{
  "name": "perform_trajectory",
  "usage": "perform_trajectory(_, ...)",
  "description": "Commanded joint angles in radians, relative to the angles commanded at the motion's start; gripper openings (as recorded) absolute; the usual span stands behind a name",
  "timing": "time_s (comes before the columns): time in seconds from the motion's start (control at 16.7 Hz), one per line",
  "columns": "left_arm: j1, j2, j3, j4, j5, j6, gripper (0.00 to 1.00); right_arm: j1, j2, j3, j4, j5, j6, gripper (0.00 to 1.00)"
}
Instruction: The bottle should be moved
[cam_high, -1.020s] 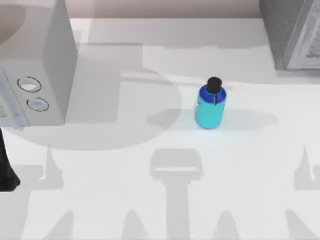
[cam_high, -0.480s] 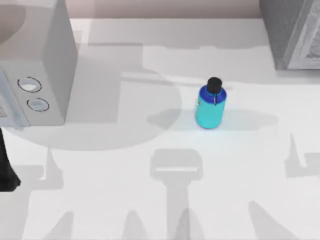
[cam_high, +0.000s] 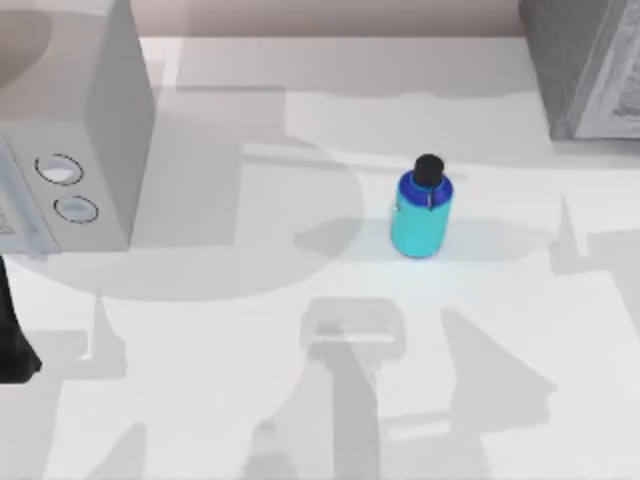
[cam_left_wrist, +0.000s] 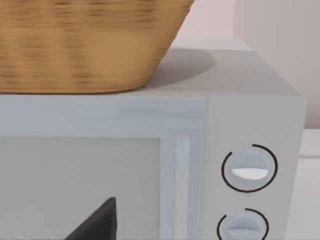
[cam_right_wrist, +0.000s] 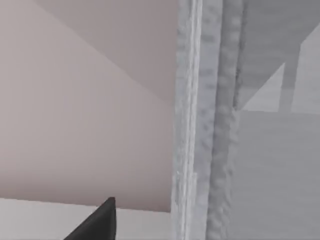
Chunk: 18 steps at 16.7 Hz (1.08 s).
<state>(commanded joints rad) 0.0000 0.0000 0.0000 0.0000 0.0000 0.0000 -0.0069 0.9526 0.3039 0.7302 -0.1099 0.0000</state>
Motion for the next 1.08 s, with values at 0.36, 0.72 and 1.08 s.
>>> perform_trajectory(0.36,0.0,0.0,0.0,0.0,0.0,0.0,1.0,0.057,0.404,0.078,0.302,-0.08,-0.002,1.0)
perform_trajectory(0.72,0.0,0.0,0.0,0.0,0.0,0.0,1.0,0.092,0.782,0.102,0.552,-0.141,-0.011,1.0)
perform_trajectory(1.08,0.0,0.0,0.0,0.0,0.0,0.0,1.0,0.148,1.086,0.115,0.826,-0.266,-0.027,1.0)
